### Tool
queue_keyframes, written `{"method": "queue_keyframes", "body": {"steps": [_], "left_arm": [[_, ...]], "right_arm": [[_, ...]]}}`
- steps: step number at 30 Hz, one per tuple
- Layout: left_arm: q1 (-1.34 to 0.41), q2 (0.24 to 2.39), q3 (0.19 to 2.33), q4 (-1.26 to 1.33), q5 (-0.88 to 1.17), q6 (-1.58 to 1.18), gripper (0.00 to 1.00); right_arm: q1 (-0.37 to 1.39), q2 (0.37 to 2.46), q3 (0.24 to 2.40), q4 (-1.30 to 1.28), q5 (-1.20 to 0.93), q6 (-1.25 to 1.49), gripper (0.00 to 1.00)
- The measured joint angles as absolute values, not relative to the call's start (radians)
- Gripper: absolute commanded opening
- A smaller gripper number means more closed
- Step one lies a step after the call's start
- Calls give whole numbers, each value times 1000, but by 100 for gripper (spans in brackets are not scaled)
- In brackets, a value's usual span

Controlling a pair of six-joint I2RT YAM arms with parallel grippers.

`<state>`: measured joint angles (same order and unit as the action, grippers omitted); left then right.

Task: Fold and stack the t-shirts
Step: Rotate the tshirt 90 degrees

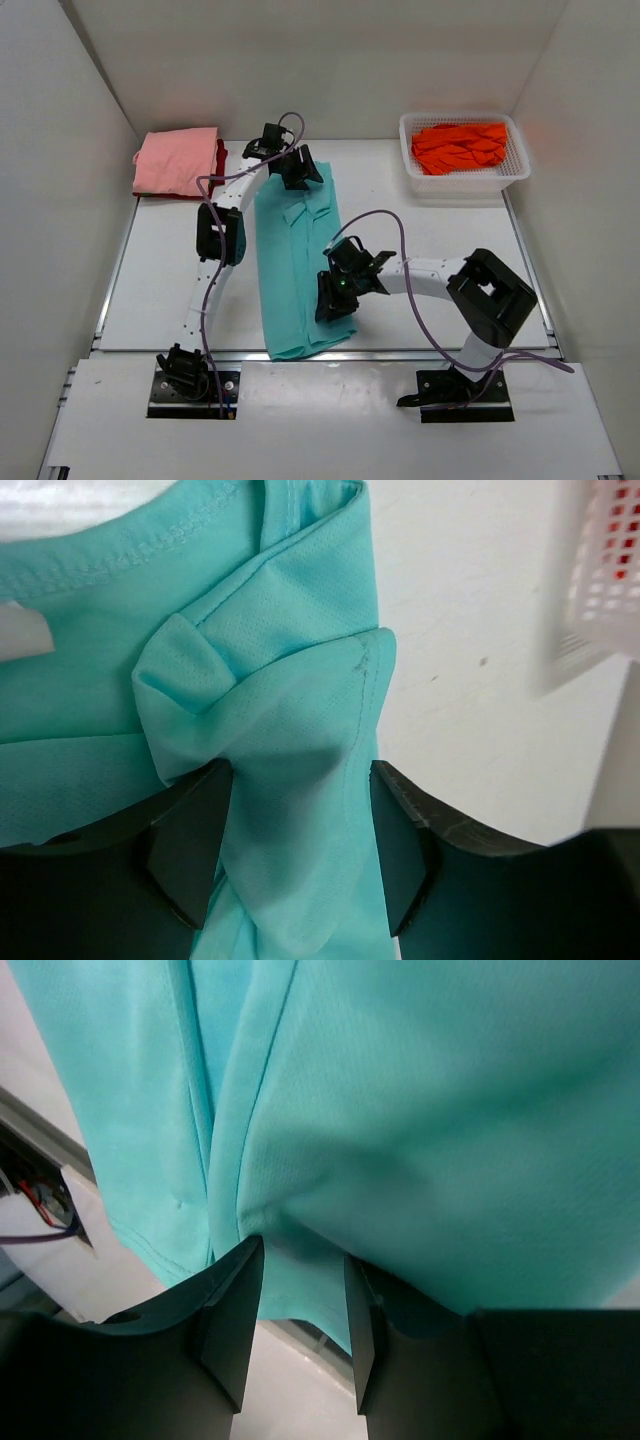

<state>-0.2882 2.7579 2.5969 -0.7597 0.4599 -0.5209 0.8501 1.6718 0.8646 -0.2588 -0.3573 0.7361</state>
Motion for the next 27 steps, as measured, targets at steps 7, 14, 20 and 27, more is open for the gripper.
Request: {"method": "queue_keyframes", "body": {"steps": [7, 14, 20, 27], "left_arm": [[-249, 2751, 2590, -606, 591, -667, 68], [-132, 2489, 2339, -492, 648, -760, 58], [-107, 2536, 2583, -635, 639, -715, 51], [-229, 2566, 2540, -882, 573, -580, 50]], "right_arm": [[823, 1700, 941, -339, -321, 614, 36], [812, 1634, 916, -413, -296, 567, 36], [721, 1628, 988, -411, -279, 542, 34], [556, 1760, 1170, -290, -297, 551, 39]]}}
